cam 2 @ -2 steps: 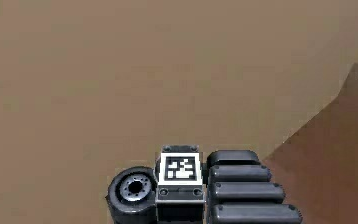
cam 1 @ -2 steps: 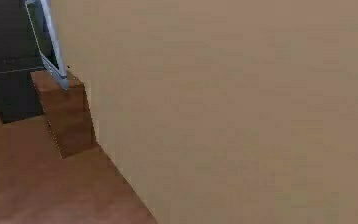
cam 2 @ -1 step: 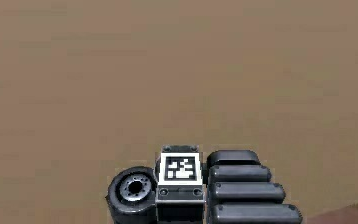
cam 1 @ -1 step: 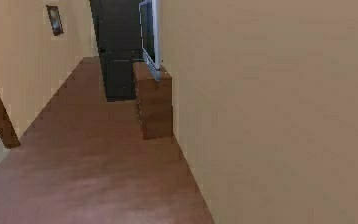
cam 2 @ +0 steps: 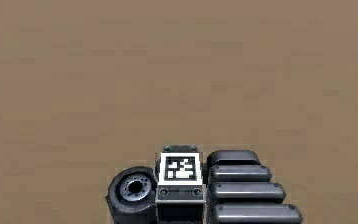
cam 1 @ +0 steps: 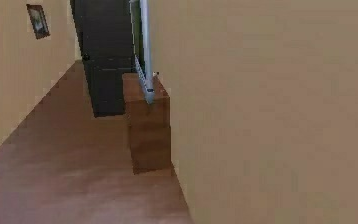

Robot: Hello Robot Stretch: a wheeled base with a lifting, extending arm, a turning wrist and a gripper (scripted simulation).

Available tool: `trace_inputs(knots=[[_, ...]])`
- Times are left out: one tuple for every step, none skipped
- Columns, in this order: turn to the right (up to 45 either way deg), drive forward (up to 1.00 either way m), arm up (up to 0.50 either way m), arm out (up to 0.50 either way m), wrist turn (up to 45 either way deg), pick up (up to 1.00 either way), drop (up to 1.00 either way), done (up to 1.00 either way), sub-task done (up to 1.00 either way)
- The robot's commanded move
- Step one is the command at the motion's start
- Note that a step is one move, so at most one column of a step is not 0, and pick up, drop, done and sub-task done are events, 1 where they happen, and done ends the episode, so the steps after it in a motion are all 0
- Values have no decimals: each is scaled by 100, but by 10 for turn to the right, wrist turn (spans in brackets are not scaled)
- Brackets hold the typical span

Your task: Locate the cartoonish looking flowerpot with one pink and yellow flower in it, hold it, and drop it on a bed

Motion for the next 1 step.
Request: trace_inputs(knots=[[-360, 0, 0, 0, 0, 0, 0, 0, 0]])
